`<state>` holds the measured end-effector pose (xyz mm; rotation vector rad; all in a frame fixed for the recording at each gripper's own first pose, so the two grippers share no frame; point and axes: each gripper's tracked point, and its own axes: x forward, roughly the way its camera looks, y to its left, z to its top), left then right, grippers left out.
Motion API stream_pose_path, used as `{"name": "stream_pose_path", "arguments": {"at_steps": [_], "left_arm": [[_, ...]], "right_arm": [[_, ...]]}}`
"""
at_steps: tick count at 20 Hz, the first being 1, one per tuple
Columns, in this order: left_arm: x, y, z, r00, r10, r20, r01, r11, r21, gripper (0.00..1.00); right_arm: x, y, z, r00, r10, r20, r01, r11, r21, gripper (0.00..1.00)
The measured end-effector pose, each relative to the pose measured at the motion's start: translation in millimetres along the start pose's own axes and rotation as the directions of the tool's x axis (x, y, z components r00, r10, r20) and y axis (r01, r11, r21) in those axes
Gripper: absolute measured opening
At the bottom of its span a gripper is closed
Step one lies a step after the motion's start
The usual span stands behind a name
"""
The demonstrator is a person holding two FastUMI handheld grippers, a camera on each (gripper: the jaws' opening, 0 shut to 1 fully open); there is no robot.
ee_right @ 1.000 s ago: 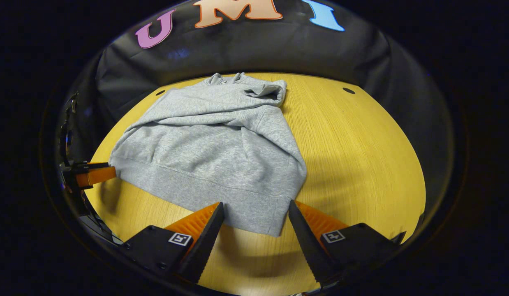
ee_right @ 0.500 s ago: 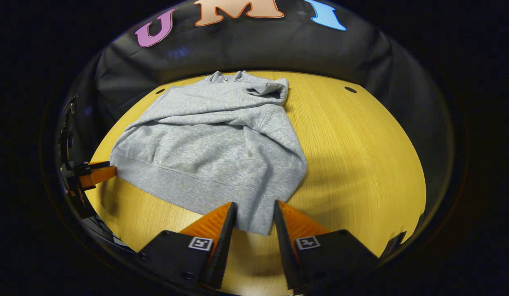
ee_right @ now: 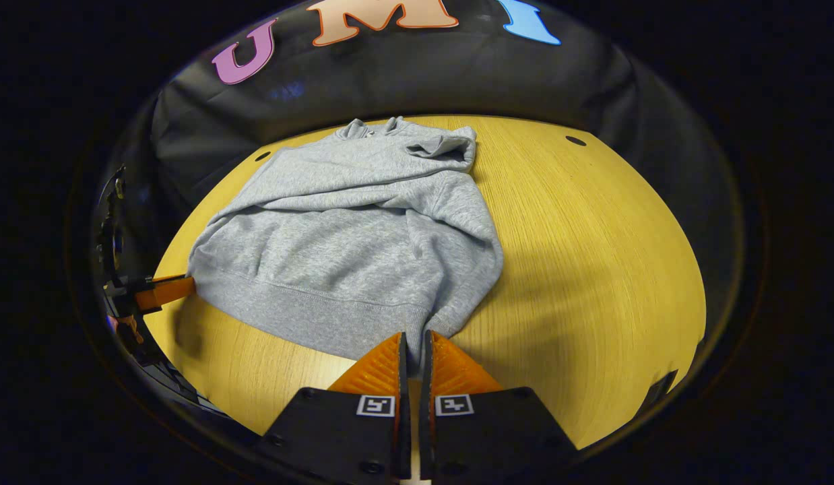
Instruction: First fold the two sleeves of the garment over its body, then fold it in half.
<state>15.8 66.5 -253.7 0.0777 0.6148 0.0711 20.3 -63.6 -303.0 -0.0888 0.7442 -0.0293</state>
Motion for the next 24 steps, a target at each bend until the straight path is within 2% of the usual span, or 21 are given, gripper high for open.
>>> {"name": "stream_pose_path", "arguments": {"at_steps": [7, 17, 24], "left_arm": [[-2.4, -5.7, 10.2, 0.998, -0.019, 0.052, 0.024, 0.995, -0.096, 0.0], [-7.2, -15.6, 68.5, 0.979, -0.092, 0.182, 0.128, 0.972, -0.195, 0.0], [10.2, -16.9, 63.8, 0.984, -0.114, 0.14, 0.138, 0.974, -0.181, 0.0]], "right_arm": [[-7.3, 5.0, 7.8, 1.0, -0.015, 0.02, 0.015, 0.999, 0.032, 0.04], [-17.1, 19.0, 59.4, 0.991, 0.048, 0.126, -0.059, 0.995, 0.085, 0.04], [-11.2, 22.0, 68.7, 0.99, 0.064, 0.124, -0.075, 0.994, 0.083, 0.04]]}}
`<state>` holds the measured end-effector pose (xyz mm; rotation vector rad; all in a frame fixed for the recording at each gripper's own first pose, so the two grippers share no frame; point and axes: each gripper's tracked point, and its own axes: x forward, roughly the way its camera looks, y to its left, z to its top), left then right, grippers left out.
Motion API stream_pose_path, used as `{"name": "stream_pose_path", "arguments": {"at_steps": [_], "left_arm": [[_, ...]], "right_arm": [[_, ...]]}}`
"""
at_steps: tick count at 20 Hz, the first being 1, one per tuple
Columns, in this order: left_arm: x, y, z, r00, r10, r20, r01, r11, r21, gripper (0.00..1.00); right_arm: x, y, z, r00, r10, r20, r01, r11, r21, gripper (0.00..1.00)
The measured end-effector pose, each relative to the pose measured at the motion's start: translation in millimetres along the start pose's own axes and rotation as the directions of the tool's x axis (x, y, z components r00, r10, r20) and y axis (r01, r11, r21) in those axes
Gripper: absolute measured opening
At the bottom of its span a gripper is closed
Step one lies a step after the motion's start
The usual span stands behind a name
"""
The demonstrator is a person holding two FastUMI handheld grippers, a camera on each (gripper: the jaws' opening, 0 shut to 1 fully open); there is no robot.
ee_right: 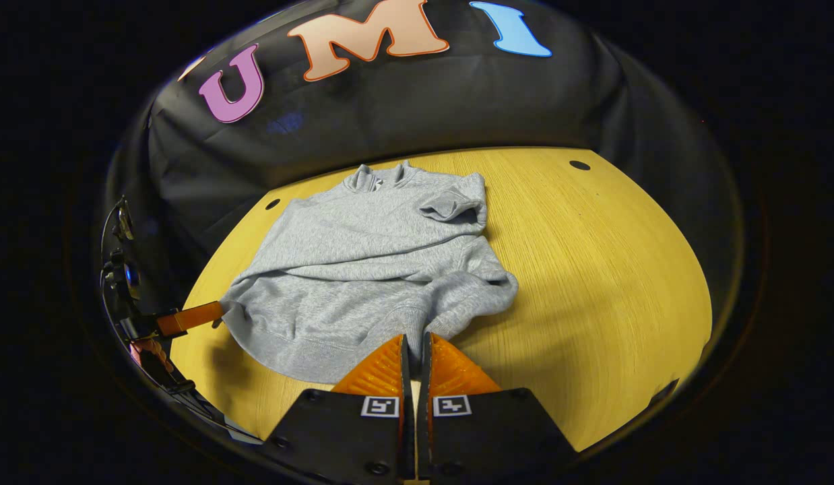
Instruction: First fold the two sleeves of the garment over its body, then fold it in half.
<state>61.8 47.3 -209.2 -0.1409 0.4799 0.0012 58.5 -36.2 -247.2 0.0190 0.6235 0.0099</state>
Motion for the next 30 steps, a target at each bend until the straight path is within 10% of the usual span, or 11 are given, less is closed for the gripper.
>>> {"name": "stream_pose_path", "arguments": {"at_steps": [8, 15, 22, 30], "left_arm": [[2.0, 11.9, -22.9, 0.997, 0.05, -0.053, -0.053, 0.997, -0.051, 0.03], [-5.6, 31.1, -26.3, 0.992, 0.121, -0.045, -0.122, 0.992, -0.018, 0.77], [-11.1, 50.0, -18.2, 0.976, 0.216, -0.013, -0.213, 0.97, 0.117, 0.9], [-7.0, 42.5, -36.6, 0.984, 0.16, -0.081, -0.155, 0.986, 0.067, 0.95]], "right_arm": [[2.5, -1.4, -2.8, 1.0, 0.002, -0.016, -0.002, 1.0, -0.004, 0.04], [4.9, -0.6, -3.8, 1.0, 0.006, -0.02, -0.006, 1.0, 0.0, 0.04], [6.2, -1.0, -3.2, 1.0, 0.005, -0.02, -0.005, 1.0, 0.01, 0.04], [9.8, -1.4, -2.9, 1.0, 0.004, -0.025, -0.004, 1.0, 0.024, 0.04]]}}
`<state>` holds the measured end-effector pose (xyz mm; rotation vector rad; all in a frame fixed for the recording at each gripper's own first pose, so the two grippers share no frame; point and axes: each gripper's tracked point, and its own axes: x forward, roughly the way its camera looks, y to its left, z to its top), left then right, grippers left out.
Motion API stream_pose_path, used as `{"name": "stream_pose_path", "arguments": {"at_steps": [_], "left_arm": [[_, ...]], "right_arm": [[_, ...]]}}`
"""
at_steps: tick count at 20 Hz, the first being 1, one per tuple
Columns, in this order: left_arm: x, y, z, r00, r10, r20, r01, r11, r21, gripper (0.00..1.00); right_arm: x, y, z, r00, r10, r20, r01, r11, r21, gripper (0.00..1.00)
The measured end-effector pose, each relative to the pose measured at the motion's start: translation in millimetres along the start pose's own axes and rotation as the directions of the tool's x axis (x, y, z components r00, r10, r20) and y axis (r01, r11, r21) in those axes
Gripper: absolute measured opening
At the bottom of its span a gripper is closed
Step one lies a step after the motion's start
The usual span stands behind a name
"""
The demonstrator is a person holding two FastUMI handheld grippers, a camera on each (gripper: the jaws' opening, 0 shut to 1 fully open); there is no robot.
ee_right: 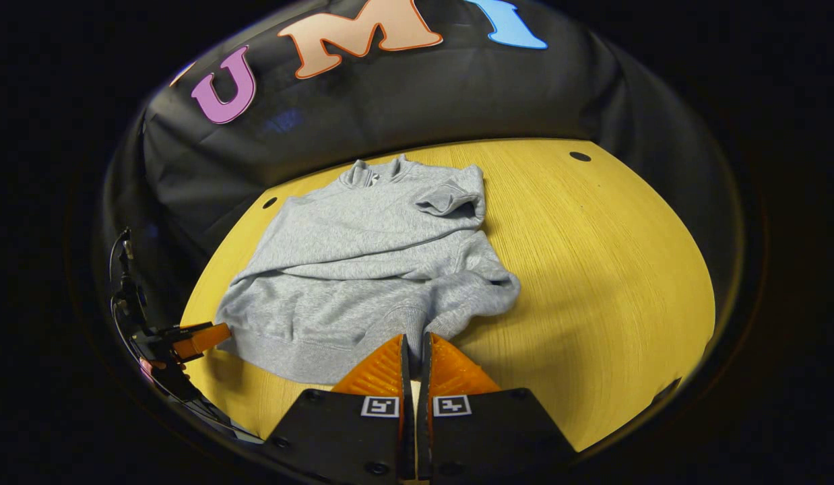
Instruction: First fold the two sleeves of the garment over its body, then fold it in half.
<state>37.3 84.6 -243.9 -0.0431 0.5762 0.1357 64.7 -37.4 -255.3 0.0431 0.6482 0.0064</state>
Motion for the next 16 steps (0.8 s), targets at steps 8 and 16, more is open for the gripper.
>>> {"name": "stream_pose_path", "arguments": {"at_steps": [8, 16], "left_arm": [[4.3, -8.7, 0.2, 0.999, 0.027, 0.018, -0.028, 0.996, 0.079, 0.95], [15.1, -27.2, 8.1, 0.998, -0.054, 0.013, 0.054, 0.998, 0.026, 0.06]], "right_arm": [[-0.3, -0.2, -0.5, 1.0, -0.004, -0.003, 0.004, 1.0, 0.008, 0.04], [0.9, 7.5, 2.5, 1.0, 0.001, -0.005, -0.002, 1.0, -0.01, 0.04]]}}
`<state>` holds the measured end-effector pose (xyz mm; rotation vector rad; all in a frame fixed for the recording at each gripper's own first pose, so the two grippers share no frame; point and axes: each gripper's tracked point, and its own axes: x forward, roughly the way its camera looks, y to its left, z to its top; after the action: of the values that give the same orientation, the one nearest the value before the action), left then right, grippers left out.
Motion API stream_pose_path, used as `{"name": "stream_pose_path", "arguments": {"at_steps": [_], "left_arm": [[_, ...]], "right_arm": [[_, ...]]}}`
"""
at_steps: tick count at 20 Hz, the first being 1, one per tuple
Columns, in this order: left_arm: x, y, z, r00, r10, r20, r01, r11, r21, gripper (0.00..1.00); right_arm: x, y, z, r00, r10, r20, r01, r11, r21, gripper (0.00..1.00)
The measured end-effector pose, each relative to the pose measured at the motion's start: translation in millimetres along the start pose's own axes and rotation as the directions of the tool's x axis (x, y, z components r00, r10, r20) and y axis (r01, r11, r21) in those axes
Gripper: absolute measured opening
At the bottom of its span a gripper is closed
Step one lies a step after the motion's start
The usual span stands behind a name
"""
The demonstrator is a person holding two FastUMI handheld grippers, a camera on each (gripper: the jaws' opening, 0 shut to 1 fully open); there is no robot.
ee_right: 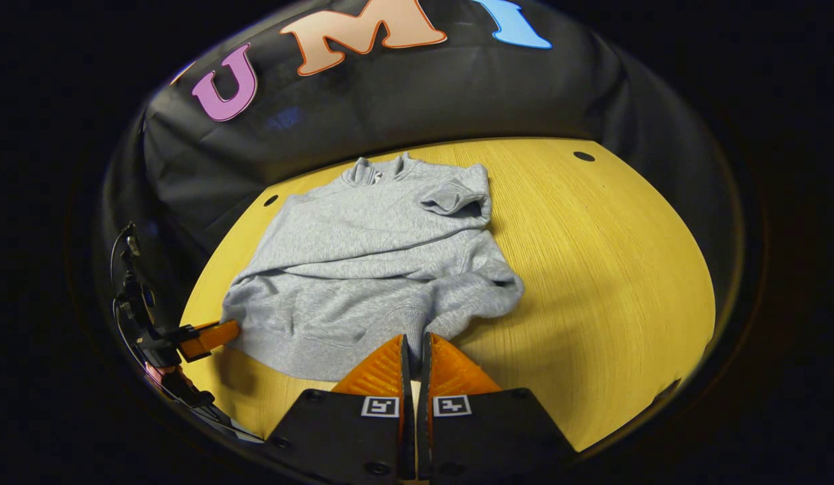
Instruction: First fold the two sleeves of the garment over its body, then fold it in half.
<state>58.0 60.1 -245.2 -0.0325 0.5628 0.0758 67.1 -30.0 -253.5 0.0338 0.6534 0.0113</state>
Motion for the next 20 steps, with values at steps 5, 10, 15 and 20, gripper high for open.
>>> {"name": "stream_pose_path", "arguments": {"at_steps": [5, 10, 15, 20], "left_arm": [[-8.2, -13.7, 17.5, 1.0, -0.015, 0.014, 0.016, 0.998, -0.061, 0.0], [-17.9, -34.3, 69.1, 0.991, -0.088, 0.098, 0.098, 0.99, -0.105, 0.0], [-10.7, -38.1, 121.7, 0.976, -0.122, 0.18, 0.156, 0.97, -0.186, 0.0], [25.9, -36.2, 168.7, 0.969, -0.116, 0.219, 0.17, 0.954, -0.247, 0.0]], "right_arm": [[-3.0, 1.1, 6.7, 1.0, -0.008, 0.022, 0.009, 1.0, -0.011, 0.04], [-2.5, 6.5, 26.4, 0.998, 0.008, 0.068, -0.008, 1.0, 0.001, 0.04], [0.1, 9.0, 74.0, 0.986, 0.021, 0.165, -0.024, 1.0, 0.017, 0.04], [24.7, 4.3, 121.7, 0.975, 0.015, 0.22, -0.021, 0.999, 0.027, 0.04]]}}
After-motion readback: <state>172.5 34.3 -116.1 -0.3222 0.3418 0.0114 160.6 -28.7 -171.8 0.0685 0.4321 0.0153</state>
